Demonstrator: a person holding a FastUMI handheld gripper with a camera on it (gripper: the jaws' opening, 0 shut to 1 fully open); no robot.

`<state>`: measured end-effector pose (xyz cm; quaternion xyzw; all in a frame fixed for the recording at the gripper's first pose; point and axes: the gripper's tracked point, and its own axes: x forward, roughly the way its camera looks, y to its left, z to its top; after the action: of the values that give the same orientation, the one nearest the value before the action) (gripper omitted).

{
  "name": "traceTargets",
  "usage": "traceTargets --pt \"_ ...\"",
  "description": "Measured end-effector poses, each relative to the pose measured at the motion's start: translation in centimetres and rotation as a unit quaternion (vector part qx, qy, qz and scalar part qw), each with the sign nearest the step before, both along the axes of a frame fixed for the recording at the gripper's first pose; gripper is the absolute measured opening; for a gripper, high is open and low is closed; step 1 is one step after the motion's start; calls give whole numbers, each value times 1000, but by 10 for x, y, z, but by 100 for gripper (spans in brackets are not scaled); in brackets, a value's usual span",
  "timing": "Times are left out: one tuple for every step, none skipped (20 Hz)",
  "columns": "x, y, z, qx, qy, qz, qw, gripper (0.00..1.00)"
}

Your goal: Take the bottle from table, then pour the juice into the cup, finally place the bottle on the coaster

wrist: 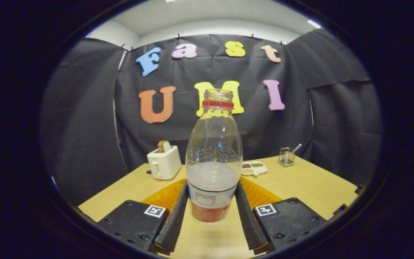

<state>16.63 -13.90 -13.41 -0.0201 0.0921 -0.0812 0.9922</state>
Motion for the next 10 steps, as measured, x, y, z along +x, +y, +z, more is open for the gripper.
traceTargets --pt "12 -4 -5 -11 3 -6 1000 75" --pt "25 -7 -11 -16 8 -11 1000 75" --pt "35 -9 -17 -19 14 -12 1000 75" --pt "45 -8 -21 -19 16 -12 1000 75" --pt "54 -7 -25 -21 17 -11 1000 76" --pt "62 -7 -30 -29 19 -11 999 76" --pt "69 -6 -35 -39 21 -14 999 76" --pt "76 -6 -43 -47 26 -16 998 76" --pt "81 -2 -52 -48 32 -13 998 76" --pt "86 2 -60 -49 35 -12 998 76"
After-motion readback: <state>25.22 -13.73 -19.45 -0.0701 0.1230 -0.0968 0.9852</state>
